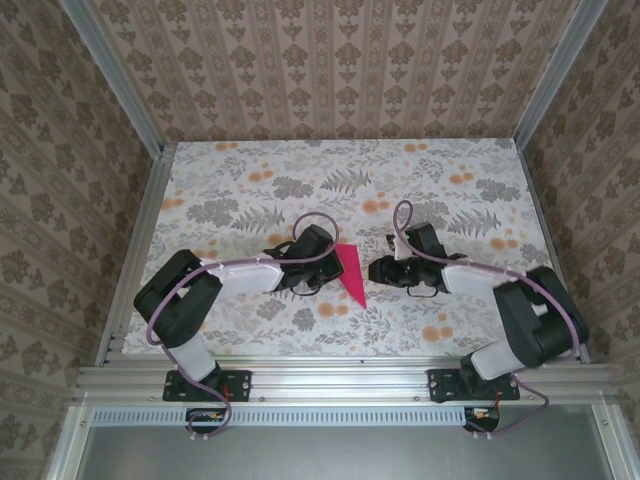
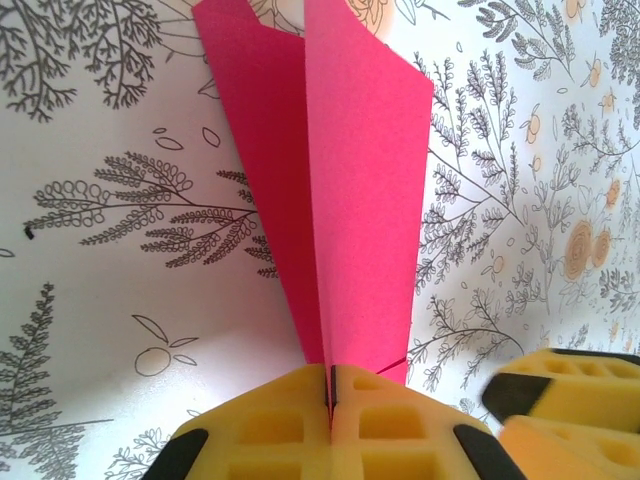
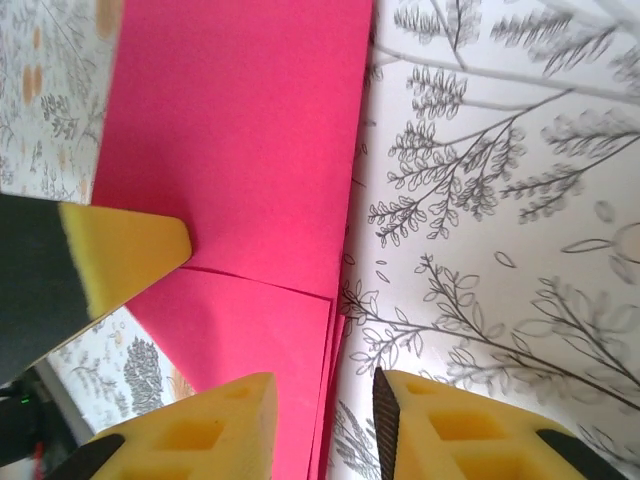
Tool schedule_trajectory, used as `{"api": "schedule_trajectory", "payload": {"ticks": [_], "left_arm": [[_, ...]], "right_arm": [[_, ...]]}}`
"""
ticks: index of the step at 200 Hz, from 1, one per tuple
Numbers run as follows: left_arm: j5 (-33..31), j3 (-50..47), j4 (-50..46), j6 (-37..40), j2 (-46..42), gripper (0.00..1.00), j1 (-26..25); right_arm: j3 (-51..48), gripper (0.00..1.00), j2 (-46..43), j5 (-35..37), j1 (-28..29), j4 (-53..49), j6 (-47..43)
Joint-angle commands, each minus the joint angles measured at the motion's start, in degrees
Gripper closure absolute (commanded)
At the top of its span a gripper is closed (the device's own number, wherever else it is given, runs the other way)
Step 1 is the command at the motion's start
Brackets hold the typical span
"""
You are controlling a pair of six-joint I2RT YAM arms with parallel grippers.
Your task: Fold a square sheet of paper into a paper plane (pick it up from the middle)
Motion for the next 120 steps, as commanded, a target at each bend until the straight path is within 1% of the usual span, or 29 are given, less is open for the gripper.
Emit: {"api": "schedule_trajectory", "payload": {"ticks": [1, 25, 46, 66, 83, 120], "left_arm": [[1.34, 1.34, -2.66, 0.51, 0.72, 0.96, 0.56], [2.01, 1.88, -2.70, 0.51, 1.20, 0.96, 0.63], [2.51, 2.22, -2.71, 0.50, 1.59, 0.96, 0.75], [2.66, 2.38, -2.47, 0.51, 1.69, 0.96, 0.77], [2.74, 2.16, -2.38, 0.51, 1.60, 0.96, 0.74], [2.75, 1.95, -2.13, 0.42, 1.35, 0.95, 0.85]], "right_arm": [[-4.10, 0.66, -7.38, 12.46, 3.81, 4.21, -6.16], [-6.39, 0.63, -10.50, 20.93, 12.78, 6.48, -14.27], [-7.56, 0.58, -9.32, 26.80, 18.53, 10.54, -18.87], [-8.27, 0.56, -7.78, 33.04, 24.00, 13.55, -25.58], [-9.16, 0.55, -6.46, 35.52, 26.09, 16.90, -28.42], [-8.27, 0.52, -3.52, 39.42, 30.00, 17.38, -33.72]]}}
